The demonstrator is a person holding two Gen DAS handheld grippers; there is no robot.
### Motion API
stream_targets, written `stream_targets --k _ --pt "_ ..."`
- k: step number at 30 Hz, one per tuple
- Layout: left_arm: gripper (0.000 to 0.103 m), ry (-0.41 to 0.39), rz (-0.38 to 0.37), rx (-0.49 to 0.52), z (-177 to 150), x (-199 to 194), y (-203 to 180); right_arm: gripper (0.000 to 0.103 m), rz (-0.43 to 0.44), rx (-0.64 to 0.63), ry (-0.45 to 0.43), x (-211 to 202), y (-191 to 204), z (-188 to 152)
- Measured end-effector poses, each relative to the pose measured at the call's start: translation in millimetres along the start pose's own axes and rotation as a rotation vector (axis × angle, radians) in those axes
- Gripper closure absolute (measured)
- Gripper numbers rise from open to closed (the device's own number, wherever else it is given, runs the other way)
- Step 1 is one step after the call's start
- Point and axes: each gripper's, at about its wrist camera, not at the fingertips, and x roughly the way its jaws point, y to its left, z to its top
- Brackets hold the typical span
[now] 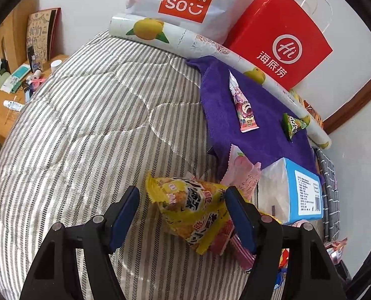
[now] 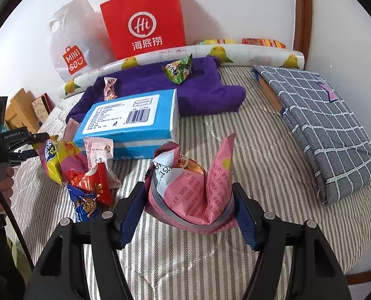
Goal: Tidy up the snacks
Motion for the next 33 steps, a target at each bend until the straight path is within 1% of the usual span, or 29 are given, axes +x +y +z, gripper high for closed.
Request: stream_targets --k 2,3,5,7,13,19,25,33 --pt "0.042 -0.008 -0.014 -0.005 0.6 0.1 0.6 0.036 -0.006 -0.008 0.010 1.1 1.3 -0.8" --pt "0.048 -0.006 -0.021 -0.007 1.1 0.4 1.0 0.036 -0.008 -0.011 0.012 1.2 1.1 -0.7" --pt "0.050 -0.008 -0.024 -0.015 1.8 0.2 2.9 0.036 -0.012 -0.012 0.017 1.0 0.8 -0.7" --pt "0.055 -0.011 -0.032 -0.021 1.7 -1.3 4.7 0.036 -0.011 -0.009 0.018 0.1 0.6 -0.2" --pt "0.062 -0.034 -0.051 -0.030 -0.3 -12.9 9.9 0.036 -0.012 -0.020 0.013 -5.3 5.9 1.4" --pt "0.064 -0.050 -0.069 -0.025 -5.2 -26.8 12.8 0.036 -0.001 -0.035 -0.005 -16.1 14.8 0.6" --pt "0.064 -0.072 -0.067 -0.015 -9.4 -44.4 16.7 0.036 0.007 -0.045 -0.017 -24.0 21.9 -1.1" --pt "0.064 -0.098 -0.067 0.008 -23.4 -72.8 18.2 0.036 0.004 -0.056 -0.028 -34.7 30.9 -6.4"
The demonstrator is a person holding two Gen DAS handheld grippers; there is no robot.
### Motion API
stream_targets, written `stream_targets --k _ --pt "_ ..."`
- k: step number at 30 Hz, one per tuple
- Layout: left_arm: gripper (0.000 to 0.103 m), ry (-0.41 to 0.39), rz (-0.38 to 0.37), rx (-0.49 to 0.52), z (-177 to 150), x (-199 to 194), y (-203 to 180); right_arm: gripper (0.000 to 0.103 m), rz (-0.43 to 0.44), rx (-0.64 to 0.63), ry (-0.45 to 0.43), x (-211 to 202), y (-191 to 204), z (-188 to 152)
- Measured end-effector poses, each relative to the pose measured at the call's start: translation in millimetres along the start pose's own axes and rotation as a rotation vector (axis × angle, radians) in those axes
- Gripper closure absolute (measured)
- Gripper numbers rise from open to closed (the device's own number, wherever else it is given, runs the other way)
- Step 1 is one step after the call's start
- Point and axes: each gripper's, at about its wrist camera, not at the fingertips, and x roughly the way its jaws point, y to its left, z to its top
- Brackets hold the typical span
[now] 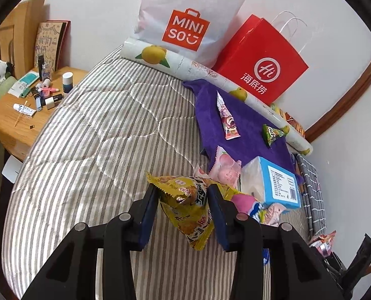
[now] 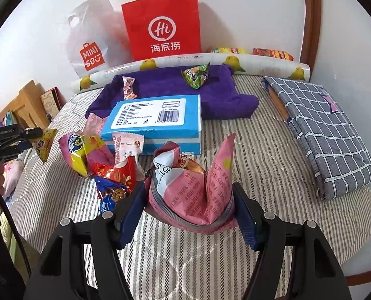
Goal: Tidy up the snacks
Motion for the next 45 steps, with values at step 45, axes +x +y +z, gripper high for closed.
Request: stream_targets --k 45 --pt "0.064 0.024 -0.153 0.249 46.6 24.7 -169.6 0.036 0.013 -0.041 -0.160 0.1 -16.0 131.3"
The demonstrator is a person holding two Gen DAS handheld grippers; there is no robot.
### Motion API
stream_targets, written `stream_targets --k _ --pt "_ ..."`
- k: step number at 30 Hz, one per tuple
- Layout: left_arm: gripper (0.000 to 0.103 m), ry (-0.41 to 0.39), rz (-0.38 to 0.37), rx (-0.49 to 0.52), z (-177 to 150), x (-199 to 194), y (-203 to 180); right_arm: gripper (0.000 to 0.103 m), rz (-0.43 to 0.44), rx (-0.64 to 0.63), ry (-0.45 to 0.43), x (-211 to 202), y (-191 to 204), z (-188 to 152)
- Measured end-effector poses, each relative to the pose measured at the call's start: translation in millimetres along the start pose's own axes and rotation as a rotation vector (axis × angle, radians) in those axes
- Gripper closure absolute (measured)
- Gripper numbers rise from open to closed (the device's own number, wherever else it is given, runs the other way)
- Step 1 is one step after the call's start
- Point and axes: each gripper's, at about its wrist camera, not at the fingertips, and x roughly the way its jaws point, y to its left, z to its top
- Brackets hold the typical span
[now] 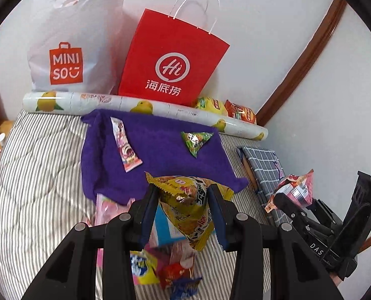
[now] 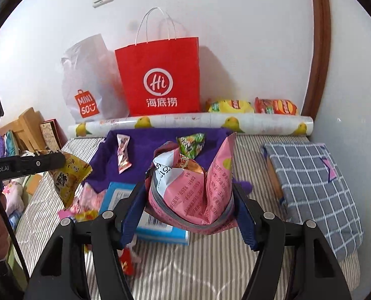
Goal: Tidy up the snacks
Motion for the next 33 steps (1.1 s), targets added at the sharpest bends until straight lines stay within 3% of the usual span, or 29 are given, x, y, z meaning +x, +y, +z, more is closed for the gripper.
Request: stream_targets --k 19,33 --pt "0.064 -0.006 0.099 -0.053 74.9 48.0 46.3 0.037 0.057 0.006 0.026 94.9 -17.2 55.7" --pt "0.064 0.127 0.137 -0.053 76.1 112.2 74.7 0.036 0.091 0.035 0.144 175.3 -30.7 44.7"
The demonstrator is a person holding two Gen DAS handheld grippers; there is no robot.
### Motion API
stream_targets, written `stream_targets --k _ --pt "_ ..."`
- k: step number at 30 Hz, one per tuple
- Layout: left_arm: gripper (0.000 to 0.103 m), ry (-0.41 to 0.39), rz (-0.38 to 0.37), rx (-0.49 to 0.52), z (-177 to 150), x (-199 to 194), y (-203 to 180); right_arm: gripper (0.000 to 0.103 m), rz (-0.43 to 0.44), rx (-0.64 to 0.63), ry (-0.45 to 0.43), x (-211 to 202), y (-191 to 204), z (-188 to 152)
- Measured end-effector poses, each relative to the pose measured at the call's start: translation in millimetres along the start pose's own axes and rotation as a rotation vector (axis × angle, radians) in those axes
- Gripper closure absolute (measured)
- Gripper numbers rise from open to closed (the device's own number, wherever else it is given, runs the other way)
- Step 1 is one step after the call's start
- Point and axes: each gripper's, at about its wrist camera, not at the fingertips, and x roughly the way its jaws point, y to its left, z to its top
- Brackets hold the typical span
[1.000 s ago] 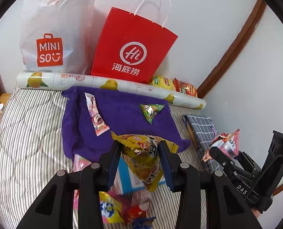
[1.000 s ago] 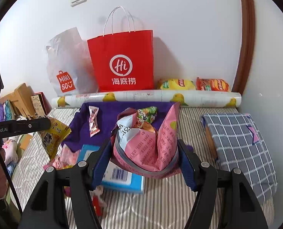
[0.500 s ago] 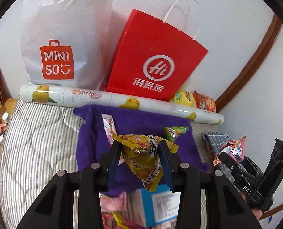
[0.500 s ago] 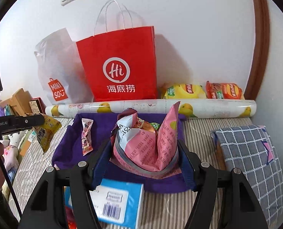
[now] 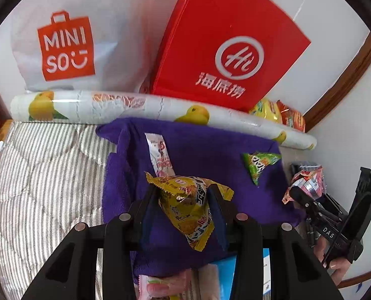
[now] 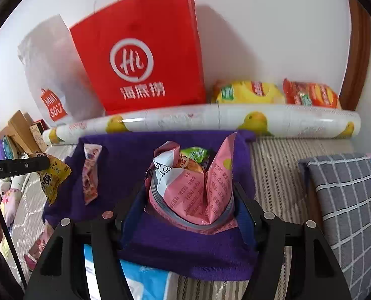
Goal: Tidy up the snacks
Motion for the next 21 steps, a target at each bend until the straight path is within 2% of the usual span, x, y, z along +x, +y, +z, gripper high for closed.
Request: stream_targets --k 9,21 --pt "0.064 0.063 0.044 0.009 -0.8 26.8 6.0 0.036 0.010 0.027 0.066 32.0 -11.4 -5.9" --pt "0.064 0.114 0.068 0.043 -4.0 40.6 5.7 0.036 0.011 0.030 0.118 46.9 -13.0 -8.0"
